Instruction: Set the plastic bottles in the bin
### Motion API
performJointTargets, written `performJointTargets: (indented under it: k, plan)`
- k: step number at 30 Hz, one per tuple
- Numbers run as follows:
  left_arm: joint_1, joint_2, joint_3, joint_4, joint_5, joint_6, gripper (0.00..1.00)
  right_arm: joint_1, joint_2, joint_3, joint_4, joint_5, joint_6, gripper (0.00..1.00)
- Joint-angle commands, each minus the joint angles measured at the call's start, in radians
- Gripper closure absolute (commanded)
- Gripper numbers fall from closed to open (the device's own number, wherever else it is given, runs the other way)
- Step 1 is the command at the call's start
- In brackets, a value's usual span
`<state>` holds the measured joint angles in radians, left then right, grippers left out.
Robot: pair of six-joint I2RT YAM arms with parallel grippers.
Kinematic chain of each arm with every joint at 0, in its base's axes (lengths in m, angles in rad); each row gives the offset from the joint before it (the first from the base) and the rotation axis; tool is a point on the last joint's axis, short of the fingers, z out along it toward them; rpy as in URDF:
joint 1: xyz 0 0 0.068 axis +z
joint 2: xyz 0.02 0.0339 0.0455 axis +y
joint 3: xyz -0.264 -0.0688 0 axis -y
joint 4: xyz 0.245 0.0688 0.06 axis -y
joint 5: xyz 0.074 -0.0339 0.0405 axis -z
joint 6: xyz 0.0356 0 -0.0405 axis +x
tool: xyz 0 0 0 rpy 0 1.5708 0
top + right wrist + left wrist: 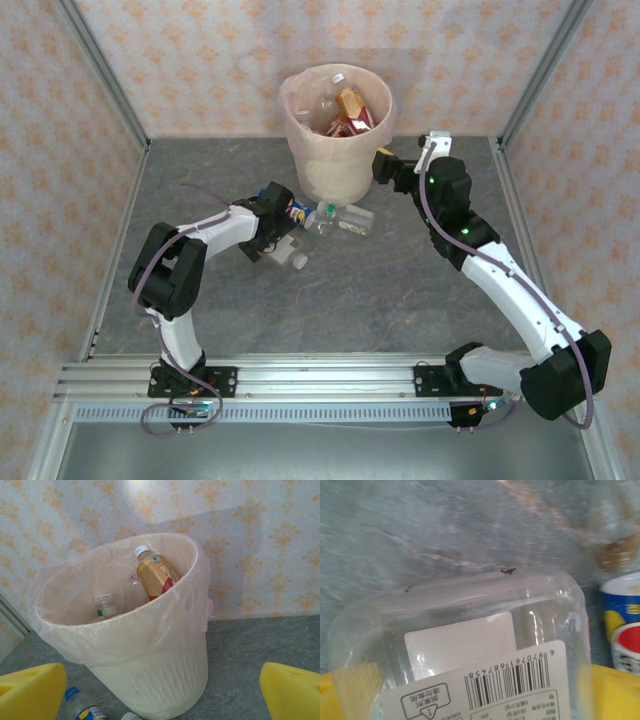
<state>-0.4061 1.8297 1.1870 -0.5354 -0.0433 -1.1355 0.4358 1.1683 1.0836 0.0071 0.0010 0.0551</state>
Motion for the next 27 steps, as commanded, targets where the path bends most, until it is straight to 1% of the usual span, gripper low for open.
performJointTargets:
  k: [1,6,11,15,19,23,25,27]
  plan:
    - [-0.003,-0.005,-0.015,-0.164,-0.102,0.123,0.0,0.001,0.011,-0.004,-0.001,0.02,0.005,0.01]
    - [-0.006,0.025,-0.018,-0.154,-0.079,0.194,0.0,0.002,0.01,0.005,-0.001,0.018,0.016,0.01]
    - [-0.009,-0.015,-0.008,-0.162,-0.109,0.251,0.09,0.002,0.01,-0.005,0.003,0.03,0.017,0.01]
    - [-0.01,-0.085,-0.009,-0.164,-0.15,0.286,0.14,0.003,0.009,-0.016,0.025,0.044,0.024,0.01]
    - [-0.011,-0.151,0.01,-0.167,-0.176,0.321,0.21,0.002,-0.003,-0.03,0.042,0.079,0.038,0.01]
    - [-0.011,-0.229,0.063,-0.148,-0.192,0.363,0.27,0.003,-0.035,-0.075,0.096,0.12,0.047,0.01]
    - [-0.012,-0.27,0.104,-0.138,-0.225,0.373,0.28,0.002,-0.05,-0.095,0.114,0.141,0.049,0.01]
    - [-0.012,-0.319,0.139,-0.091,-0.257,0.389,0.29,0.001,-0.067,-0.113,0.128,0.164,0.054,0.01]
